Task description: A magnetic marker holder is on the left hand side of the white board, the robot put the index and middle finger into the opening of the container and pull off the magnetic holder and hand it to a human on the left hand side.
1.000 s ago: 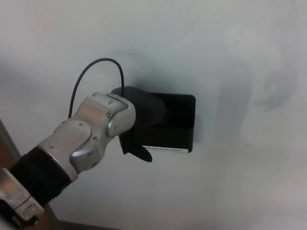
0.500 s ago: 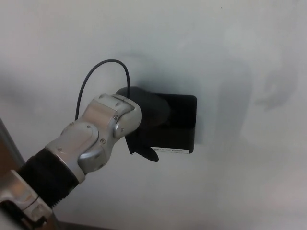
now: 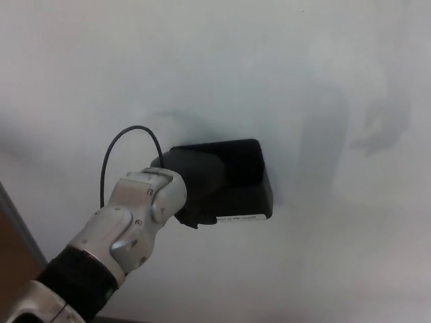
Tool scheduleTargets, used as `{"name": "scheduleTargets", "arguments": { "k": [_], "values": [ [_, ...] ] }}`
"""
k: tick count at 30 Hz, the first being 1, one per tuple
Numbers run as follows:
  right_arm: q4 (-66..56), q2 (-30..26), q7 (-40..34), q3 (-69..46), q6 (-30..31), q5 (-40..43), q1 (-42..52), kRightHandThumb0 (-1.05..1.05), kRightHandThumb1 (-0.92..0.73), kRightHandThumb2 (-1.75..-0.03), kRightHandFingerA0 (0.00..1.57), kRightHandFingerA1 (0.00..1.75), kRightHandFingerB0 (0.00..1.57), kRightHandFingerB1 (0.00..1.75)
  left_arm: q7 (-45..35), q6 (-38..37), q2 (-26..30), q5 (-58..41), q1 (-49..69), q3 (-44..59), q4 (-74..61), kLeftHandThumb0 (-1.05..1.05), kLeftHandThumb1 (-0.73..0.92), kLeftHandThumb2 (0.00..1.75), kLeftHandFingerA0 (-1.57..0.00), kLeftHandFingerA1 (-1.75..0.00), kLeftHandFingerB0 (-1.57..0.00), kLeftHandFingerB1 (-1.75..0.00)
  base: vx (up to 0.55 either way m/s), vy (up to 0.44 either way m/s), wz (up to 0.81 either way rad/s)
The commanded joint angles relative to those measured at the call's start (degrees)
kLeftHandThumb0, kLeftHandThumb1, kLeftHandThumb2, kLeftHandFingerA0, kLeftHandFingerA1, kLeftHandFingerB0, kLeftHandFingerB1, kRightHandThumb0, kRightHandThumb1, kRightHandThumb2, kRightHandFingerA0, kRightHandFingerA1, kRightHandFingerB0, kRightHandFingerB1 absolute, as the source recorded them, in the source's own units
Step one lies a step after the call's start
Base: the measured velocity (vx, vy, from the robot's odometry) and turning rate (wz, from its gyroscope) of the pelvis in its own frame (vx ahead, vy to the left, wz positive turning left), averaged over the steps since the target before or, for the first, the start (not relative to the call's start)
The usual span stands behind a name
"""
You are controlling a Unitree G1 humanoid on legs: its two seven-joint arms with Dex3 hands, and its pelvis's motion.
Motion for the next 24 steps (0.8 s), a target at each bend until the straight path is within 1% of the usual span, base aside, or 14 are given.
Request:
{"name": "scheduleTargets", "arguments": {
  "k": [1, 2, 3, 4, 5, 7, 9, 11, 12, 15, 17, 22, 23, 24],
  "values": [
    [0.2, -0.1, 0.3, -0.2, -0.2, 0.6, -0.8, -0.57, -0.66, -0.60, 0.85, 0.57, 0.59, 0.40, -6.1, 6.5, -1.9, -9.5, 1.0, 6.8, 4.0, -0.14, 0.67, 0.91, -0.90, -1.39, -0.74, -1.22, 0.00, 0.000, 0.00],
    [0.4, -0.1, 0.2, -0.2, 0.0, 0.5, -1.0, -0.58, -0.66, -0.60, 0.85, 0.57, 0.59, 0.40, -9.3, 7.7, -2.3, -12.3, 0.7, 9.0, 4.7, -0.13, 0.70, 0.94, -0.84, -1.56, -0.72, -1.30, 0.00, 0.000, 0.00],
    [0.4, -0.2, 0.1, -0.2, 0.1, 0.5, -1.0, -0.58, -0.66, -0.60, 0.85, 0.57, 0.59, 0.40, -10.7, 8.4, -2.5, -13.3, 0.5, 9.9, 5.0, -0.13, 0.70, 0.94, -0.84, -1.56, -0.72, -1.30, 0.00, 0.000, 0.00],
    [0.1, -0.2, -1.0, 0.4, -0.5, -0.3, -0.8, -0.57, -0.67, -0.61, 0.83, 0.57, 0.58, 0.40, -18.2, 11.5, -2.7, -19.8, -0.1, 13.7, 5.9, -0.09, 0.65, 1.09, -0.81, -1.75, -0.68, -1.45, 0.00, 0.000, 0.00],
    [-0.1, -0.3, -1.8, 0.7, -1.0, -1.0, -0.6, -0.58, -0.69, -0.61, 0.82, 0.55, 0.56, 0.41, -24.2, 15.2, -2.8, -24.7, -0.1, 16.6, 6.2, -0.06, 0.63, 1.01, -0.85, -1.75, -0.71, -1.48, 0.00, 0.000, 0.00],
    [-0.1, -0.4, -2.2, 1.0, -1.3, -1.3, -0.6, -0.58, -0.69, -0.61, 0.82, 0.55, 0.56, 0.41, -28.4, 18.4, -2.9, -27.9, 0.0, 18.7, 6.4, -0.06, 0.63, 1.01, -0.85, -1.75, -0.71, -1.48, 0.00, 0.000, 0.00],
    [0.3, -0.3, -0.4, 0.3, 0.0, 0.1, -1.4, -0.57, -0.67, -0.60, 0.83, 0.57, 0.58, 0.41, -34.8, 22.0, -2.4, -31.6, -0.1, 19.9, 7.0, -0.08, 0.67, 0.88, -0.82, -1.75, -0.74, -1.49, 0.00, 0.000, 0.00],
    [0.4, -0.2, 0.2, 0.0, 0.0, 0.6, -1.6, -0.57, -0.67, -0.60, 0.83, 0.57, 0.58, 0.41, -36.5, 22.6, -2.2, -32.4, 0.0, 20.1, 7.0, -0.08, 0.67, 0.88, -0.82, -1.75, -0.74, -1.49, 0.00, 0.000, 0.00],
    [0.5, -0.3, 0.2, -0.1, 0.3, 0.7, -1.8, -0.59, -0.67, -0.60, 0.82, 0.57, 0.58, 0.41, -37.6, 23.7, -2.2, -33.2, 0.5, 20.2, 6.6, -0.10, 0.71, 0.76, -0.72, -1.74, -0.70, -1.57, 0.00, 0.000, 0.00],
    [0.7, -0.4, -0.5, 0.2, 0.5, 0.2, -2.0, -0.60, -0.67, -0.60, 0.82, 0.57, 0.58, 0.40, -40.9, 27.5, -2.4, -36.2, 2.4, 21.1, 4.3, -0.09, 0.72, 0.82, -0.72, -1.73, -0.70, -1.53, 0.00, 0.000, 0.00],
    [0.3, -0.2, -1.3, 0.6, 0.1, -0.4, -1.7, -0.61, -0.67, -0.61, 0.82, 0.56, 0.58, 0.41, -42.3, 31.4, -3.2, -40.6, 4.8, 24.1, 2.0, -0.07, 0.76, 0.72, -0.86, -1.61, -0.75, -1.35, 0.00, 0.000, 0.00],
    [0.5, -0.2, -2.6, 1.4, -0.1, -1.6, -1.3, -0.63, -0.68, -0.61, 0.82, 0.57, 0.57, 0.41, -44.2, 32.5, -6.1, -51.0, 13.0, 31.3, -4.4, -0.06, 0.76, 0.73, -0.88, -1.62, -0.74, -1.37, 0.00, 0.000, 0.00],
    [0.6, -0.3, -2.8, 1.7, -0.5, -2.0, -1.2, -0.61, -0.69, -0.61, 0.81, 0.58, 0.58, 0.41, -43.2, 33.3, -7.8, -54.3, 15.9, 34.2, -7.1, -0.08, 0.68, 0.84, -0.91, -1.56, -0.84, -1.18, 0.00, 0.000, 0.00],
    [0.6, -0.3, -2.9, 1.8, -0.8, -2.1, -1.1, -0.61, -0.69, -0.61, 0.81, 0.58, 0.58, 0.41, -42.5, 34.3, -9.0, -56.2, 17.6, 36.0, -8.7, -0.08, 0.68, 0.84, -0.91, -1.56, -0.84, -1.18, 0.00, 0.000, 0.00]
  ]
}}
